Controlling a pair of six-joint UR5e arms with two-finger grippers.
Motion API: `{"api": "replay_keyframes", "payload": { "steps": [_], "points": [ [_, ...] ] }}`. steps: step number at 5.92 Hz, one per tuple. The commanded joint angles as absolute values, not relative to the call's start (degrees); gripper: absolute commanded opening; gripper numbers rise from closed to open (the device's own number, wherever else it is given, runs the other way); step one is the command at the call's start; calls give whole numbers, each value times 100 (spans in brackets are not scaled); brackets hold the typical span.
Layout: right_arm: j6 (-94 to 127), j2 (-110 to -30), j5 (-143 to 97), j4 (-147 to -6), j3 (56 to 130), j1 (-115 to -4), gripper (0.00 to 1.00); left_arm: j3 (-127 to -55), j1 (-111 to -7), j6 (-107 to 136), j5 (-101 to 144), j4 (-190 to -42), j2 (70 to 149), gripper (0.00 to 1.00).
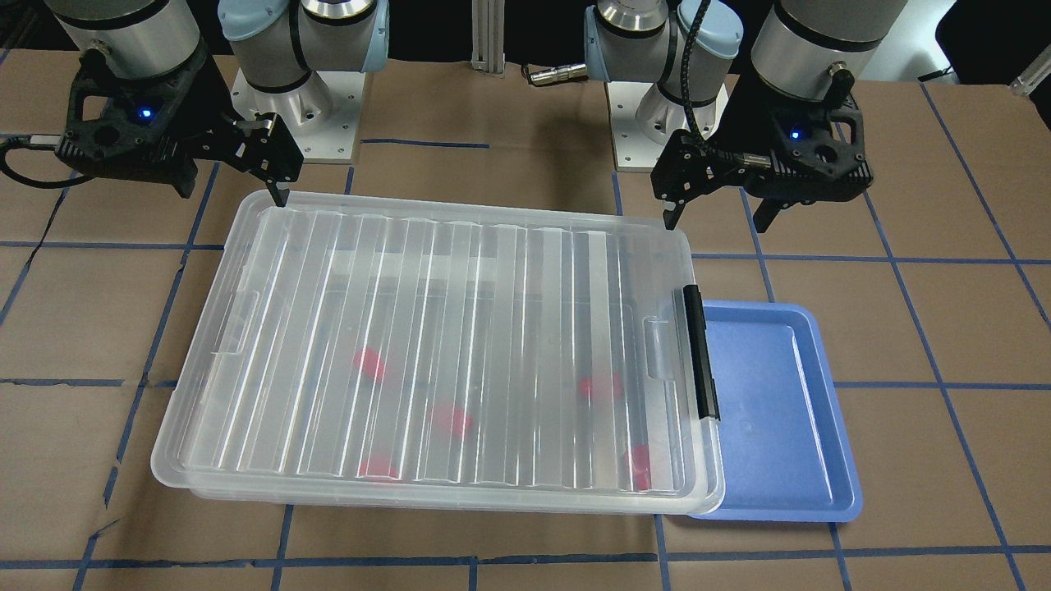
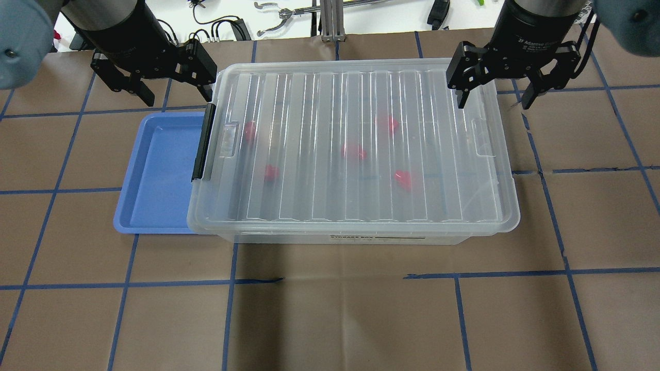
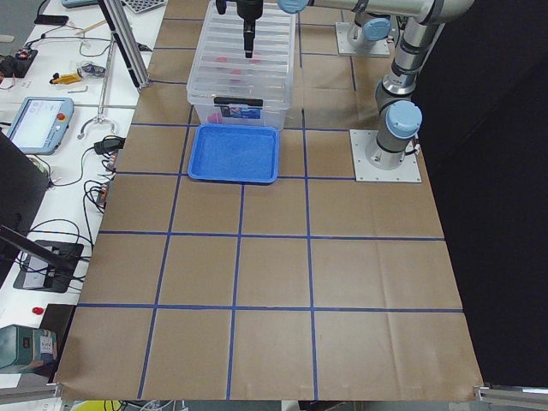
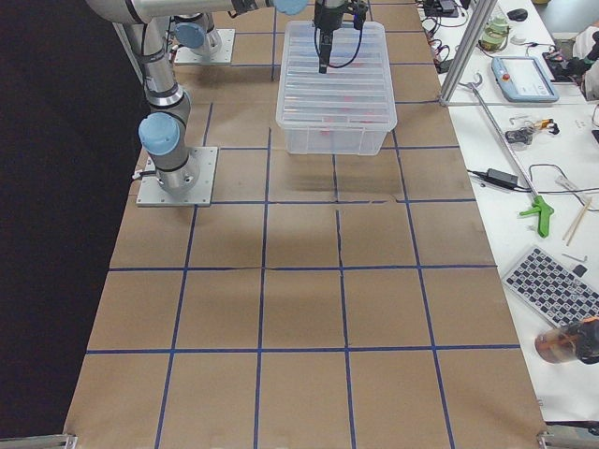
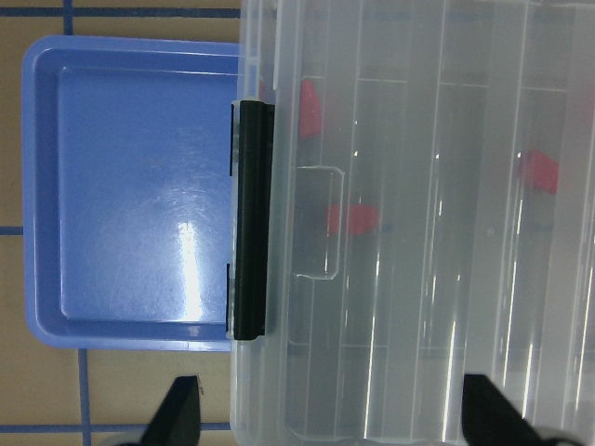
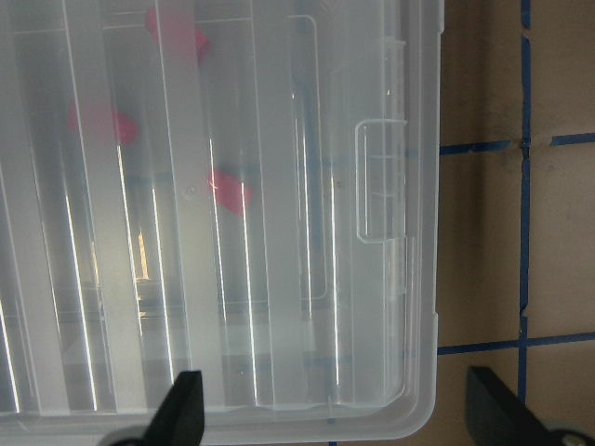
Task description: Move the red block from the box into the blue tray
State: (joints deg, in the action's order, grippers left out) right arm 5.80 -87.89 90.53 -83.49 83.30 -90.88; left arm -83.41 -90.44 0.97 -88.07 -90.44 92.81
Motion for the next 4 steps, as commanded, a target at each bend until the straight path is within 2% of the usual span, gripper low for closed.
{"api": "replay_keyframes", "payload": {
  "steps": [1, 4],
  "points": [
    [580, -8789, 9061, -8350, 8332, -9088, 100, -8341, -9044, 97, -8798, -9044, 9281, 98],
    [449, -8737, 9044, -8385, 8358, -8975, 100, -8341, -9044, 97, -8807, -9044, 9281, 98]
  ]
}}
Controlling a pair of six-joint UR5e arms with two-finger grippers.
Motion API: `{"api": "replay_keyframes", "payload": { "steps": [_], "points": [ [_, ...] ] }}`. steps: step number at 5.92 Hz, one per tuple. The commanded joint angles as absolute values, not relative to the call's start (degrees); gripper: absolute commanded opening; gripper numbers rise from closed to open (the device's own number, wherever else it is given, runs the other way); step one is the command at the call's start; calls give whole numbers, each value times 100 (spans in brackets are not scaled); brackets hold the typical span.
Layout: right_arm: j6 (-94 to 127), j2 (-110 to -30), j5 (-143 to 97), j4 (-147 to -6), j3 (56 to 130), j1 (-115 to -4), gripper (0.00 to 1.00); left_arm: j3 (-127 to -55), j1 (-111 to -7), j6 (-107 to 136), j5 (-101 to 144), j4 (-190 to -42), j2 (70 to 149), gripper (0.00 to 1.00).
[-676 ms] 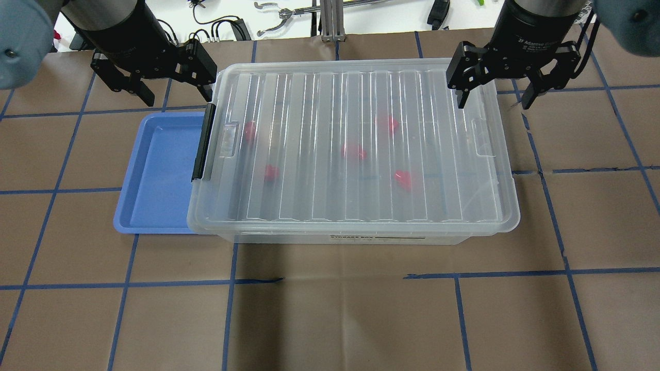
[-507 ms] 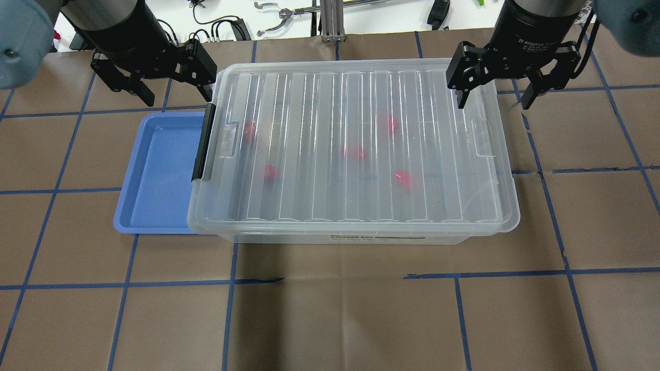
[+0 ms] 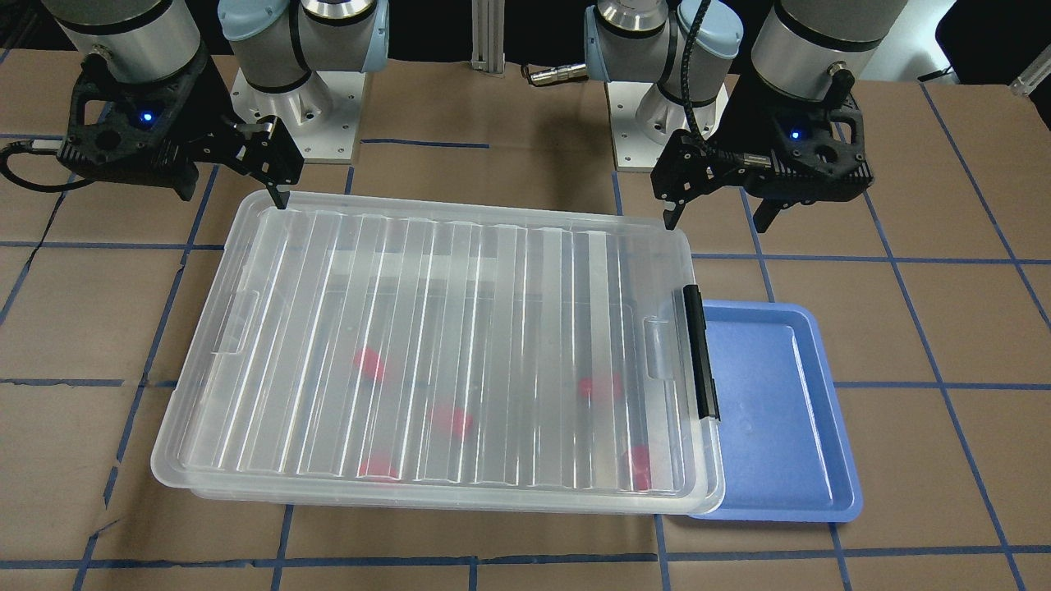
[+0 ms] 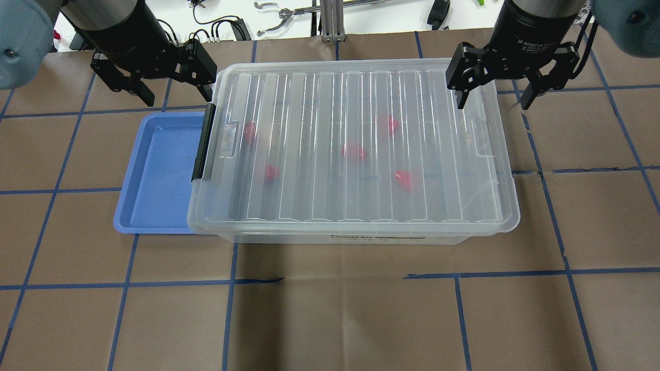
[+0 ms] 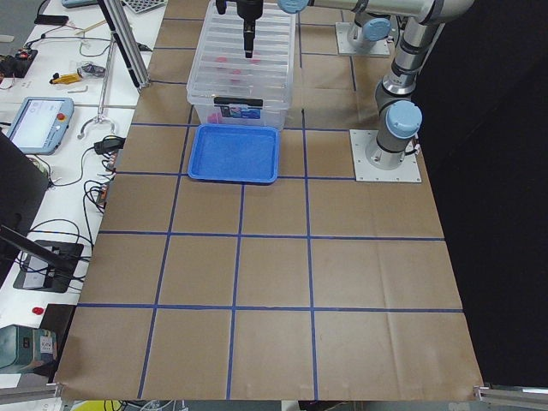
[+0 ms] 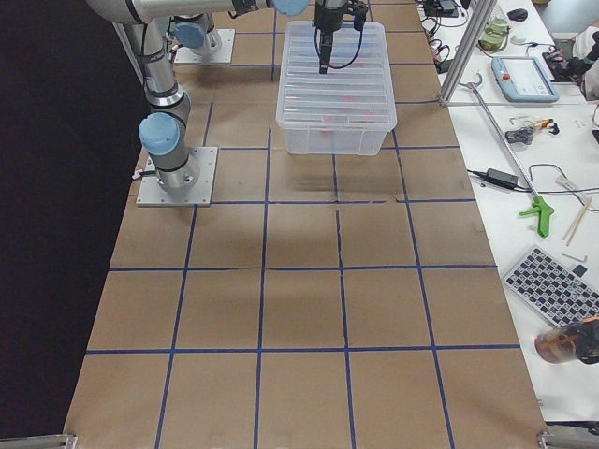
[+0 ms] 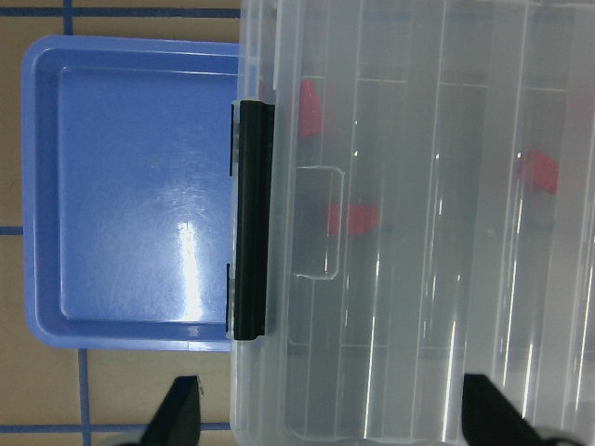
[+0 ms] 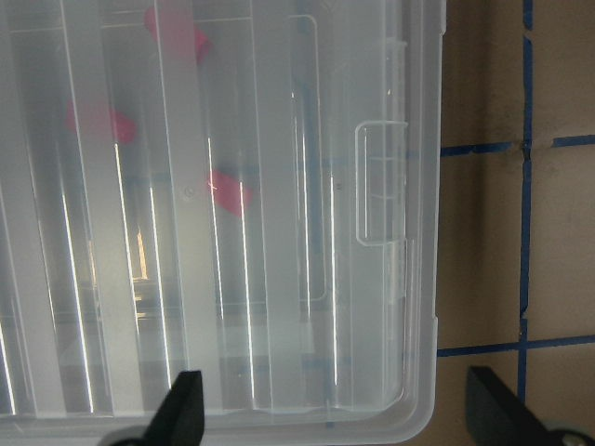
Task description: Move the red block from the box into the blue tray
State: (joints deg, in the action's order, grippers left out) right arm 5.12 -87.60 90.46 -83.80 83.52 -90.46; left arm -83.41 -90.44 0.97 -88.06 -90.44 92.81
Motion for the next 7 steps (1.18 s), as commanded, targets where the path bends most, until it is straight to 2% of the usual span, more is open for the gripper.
{"api": "replay_keyframes", "payload": {
  "steps": [1, 3, 7],
  "points": [
    [161, -8719, 9044, -8385, 8367, -8774, 100, -8341, -9044, 97, -8807, -9044, 9281, 98],
    [-262, -8597, 9079, -8446, 8480, -8404, 100, -8341, -9044, 97, -8807, -9044, 9281, 98],
    [-985, -8578, 9079, -10042, 9797, -7822, 100, -8341, -9044, 97, -8807, -9061, 9281, 98]
  ]
}}
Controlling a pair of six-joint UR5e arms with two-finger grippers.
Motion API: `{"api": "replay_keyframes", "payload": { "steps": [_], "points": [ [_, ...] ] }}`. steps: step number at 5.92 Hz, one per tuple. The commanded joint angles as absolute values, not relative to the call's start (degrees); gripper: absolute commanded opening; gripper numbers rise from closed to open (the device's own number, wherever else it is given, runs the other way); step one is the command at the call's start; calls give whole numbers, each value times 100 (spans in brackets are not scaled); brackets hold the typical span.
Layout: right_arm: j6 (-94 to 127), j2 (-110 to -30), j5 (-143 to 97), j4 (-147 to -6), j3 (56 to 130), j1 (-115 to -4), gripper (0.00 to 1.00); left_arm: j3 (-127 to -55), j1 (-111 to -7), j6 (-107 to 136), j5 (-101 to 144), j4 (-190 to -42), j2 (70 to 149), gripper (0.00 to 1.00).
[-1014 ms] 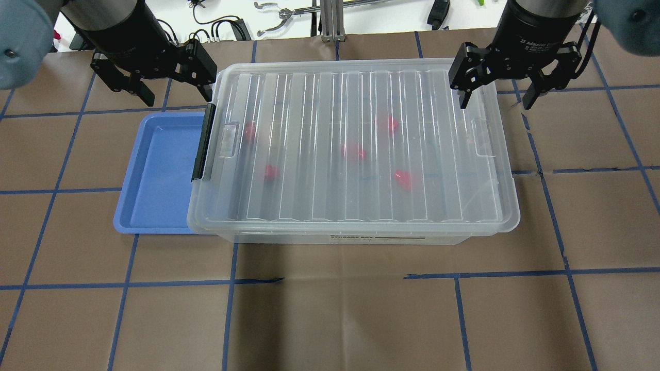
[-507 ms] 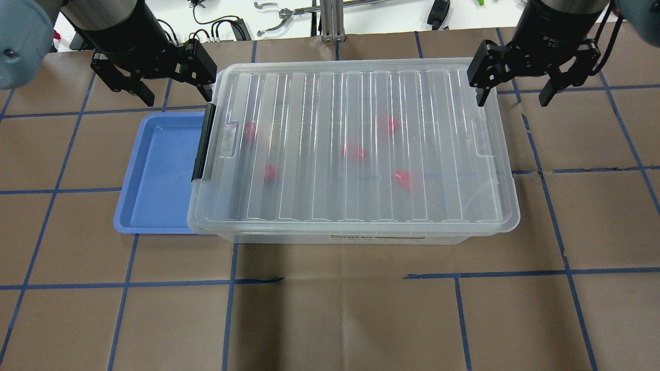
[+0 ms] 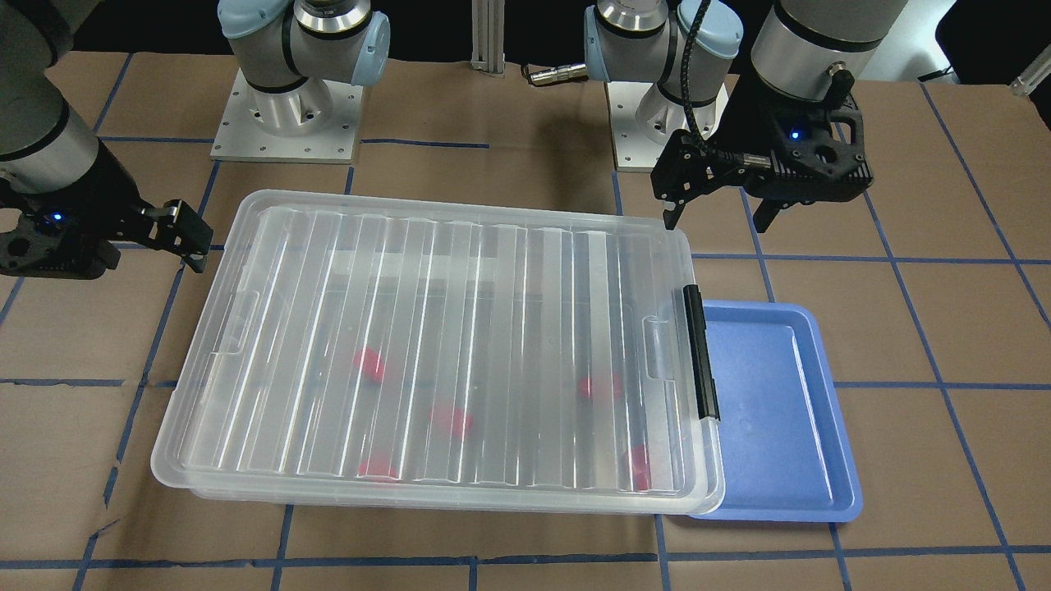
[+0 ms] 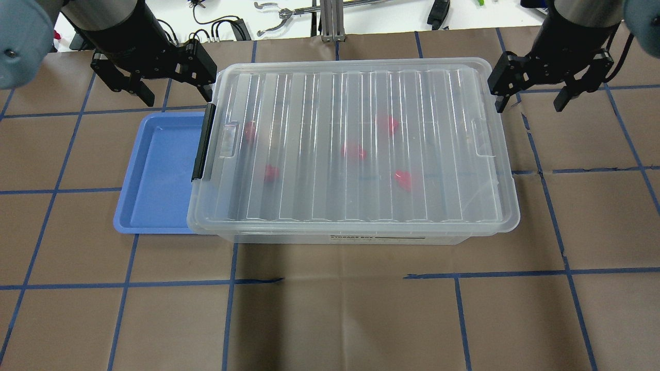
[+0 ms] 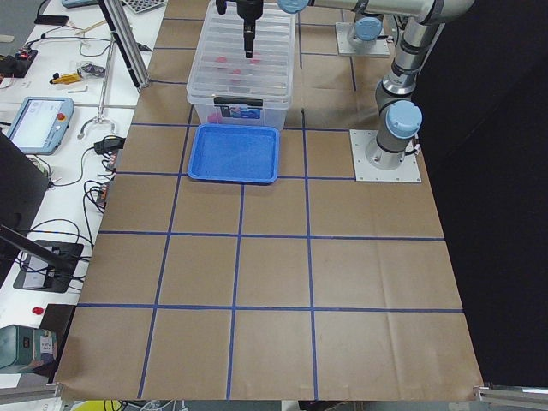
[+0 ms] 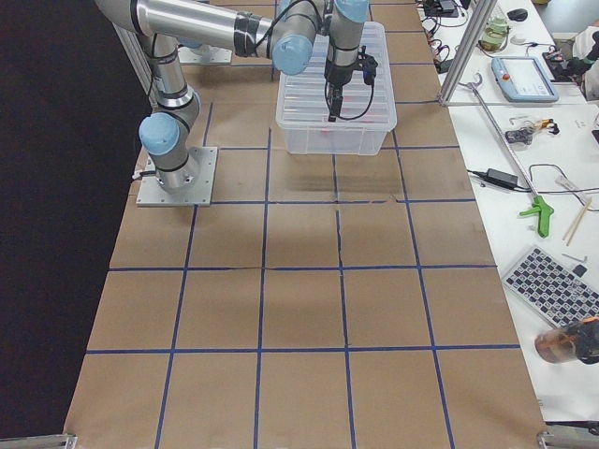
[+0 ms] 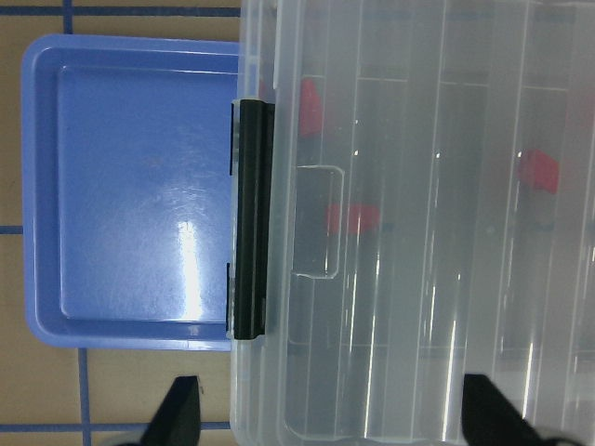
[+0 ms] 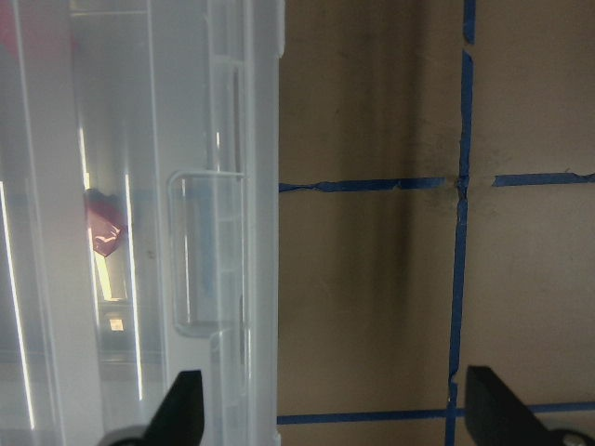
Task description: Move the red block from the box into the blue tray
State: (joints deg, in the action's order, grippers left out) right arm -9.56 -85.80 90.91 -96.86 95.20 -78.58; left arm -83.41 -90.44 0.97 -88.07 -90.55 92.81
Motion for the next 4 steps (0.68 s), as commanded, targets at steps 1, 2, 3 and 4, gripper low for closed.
{"api": "replay_keyframes", "payload": {
  "steps": [1, 2, 3, 4],
  "points": [
    [-958, -8578, 9036, -10081, 10009, -7822, 100, -8341, -9044, 97, -8807, -9062, 9281, 98],
    [-975, -8578, 9026, -10133, 10202, -7831, 100, -8341, -9044, 97, -8807, -9062, 9281, 98],
    [-993, -8569, 9035, -10360, 10387, -7822, 100, -8341, -9044, 97, -8807, -9062, 9281, 98],
    [-1045, -8569, 9044, -10423, 10510, -7822, 100, -8341, -9044, 97, -8807, -9053, 9281, 98]
  ]
}}
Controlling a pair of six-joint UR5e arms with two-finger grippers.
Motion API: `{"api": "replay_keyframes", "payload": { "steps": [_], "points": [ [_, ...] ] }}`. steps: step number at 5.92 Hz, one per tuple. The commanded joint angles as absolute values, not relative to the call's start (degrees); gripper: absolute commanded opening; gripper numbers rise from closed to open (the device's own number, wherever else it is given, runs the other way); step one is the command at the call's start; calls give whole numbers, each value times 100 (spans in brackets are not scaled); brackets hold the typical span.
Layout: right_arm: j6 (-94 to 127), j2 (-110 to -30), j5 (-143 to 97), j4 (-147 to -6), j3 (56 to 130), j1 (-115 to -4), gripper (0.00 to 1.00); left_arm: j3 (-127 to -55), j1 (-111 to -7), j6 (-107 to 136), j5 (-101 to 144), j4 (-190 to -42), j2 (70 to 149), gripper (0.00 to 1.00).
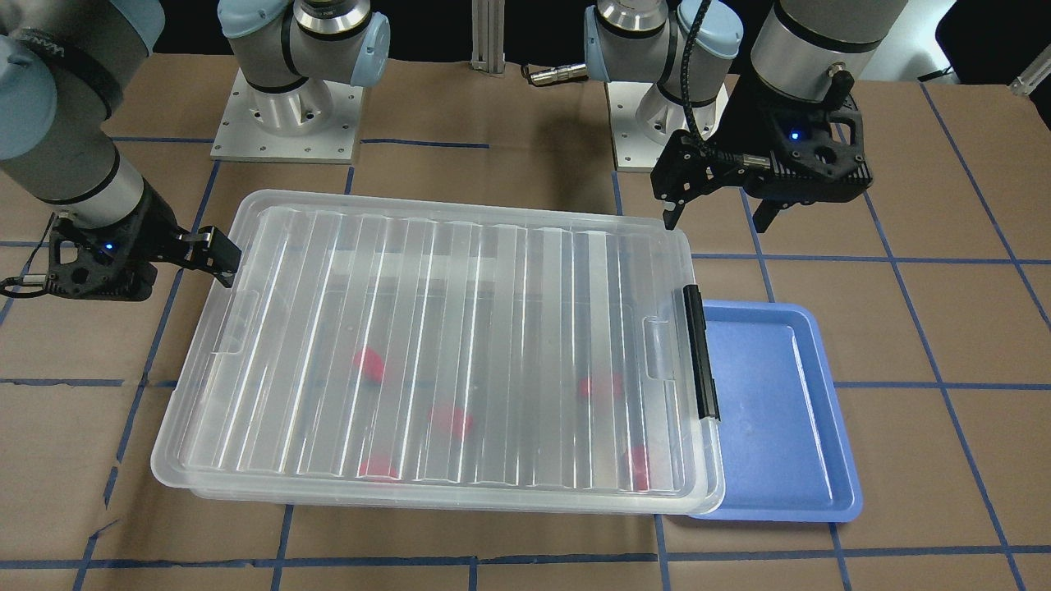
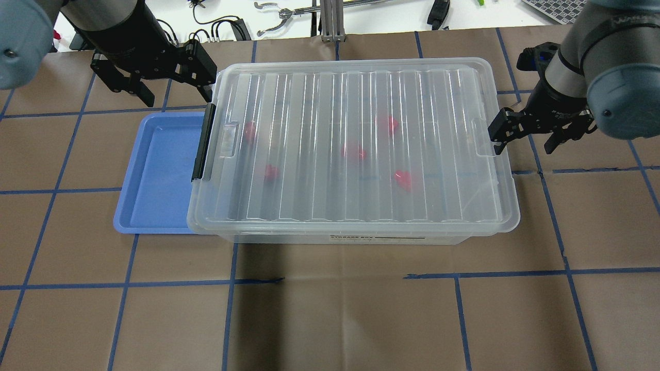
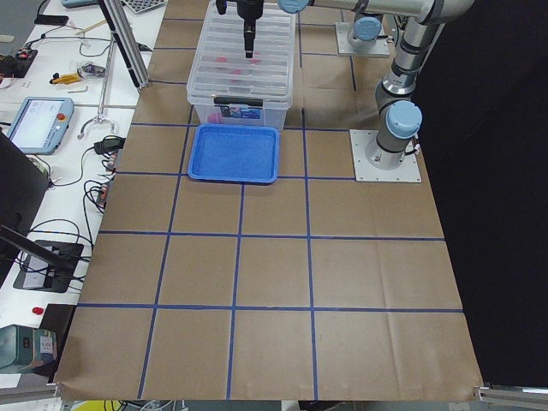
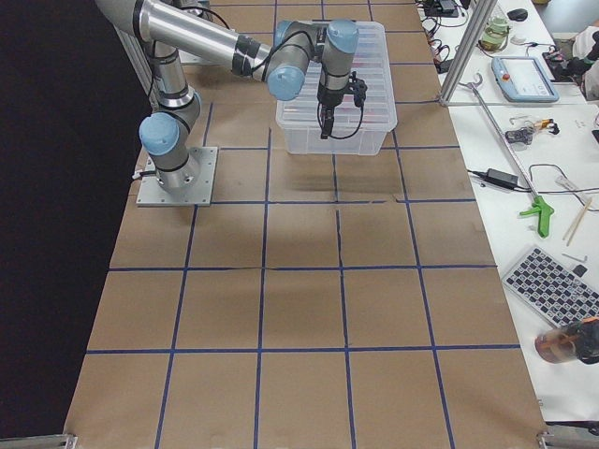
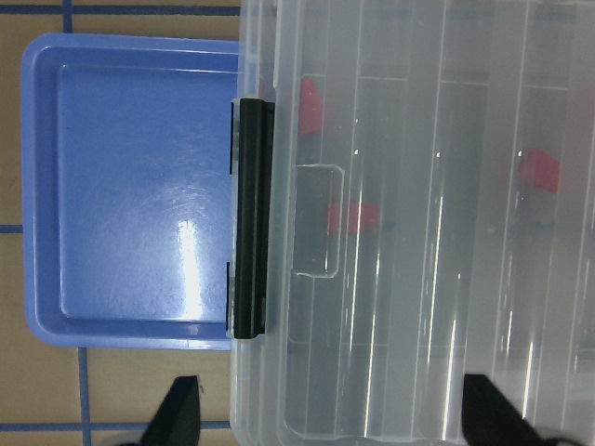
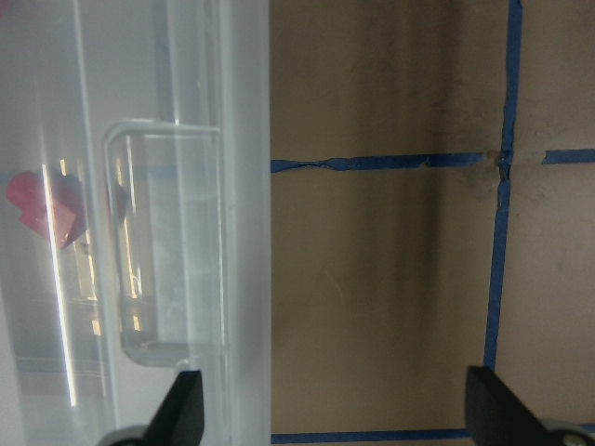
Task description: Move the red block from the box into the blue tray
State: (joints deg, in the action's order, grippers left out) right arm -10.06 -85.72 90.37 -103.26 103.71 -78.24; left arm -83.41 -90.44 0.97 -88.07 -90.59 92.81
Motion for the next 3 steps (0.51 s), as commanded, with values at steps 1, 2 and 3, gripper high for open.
{"api": "replay_keyframes", "payload": {
  "steps": [1, 2, 3],
  "points": [
    [-1046, -8569, 9079, -10467, 10520, -7822, 100, -8341, -9044, 97, -8807, -9053, 9281, 98],
    [-1046, -8561, 9088, -10485, 10547, -7822, 100, -8341, -9044, 97, -8807, -9053, 9281, 98],
    [-1063, -8561, 9088, -10494, 10547, -7814, 100, -8341, -9044, 97, -8807, -9053, 9281, 98]
  ]
}}
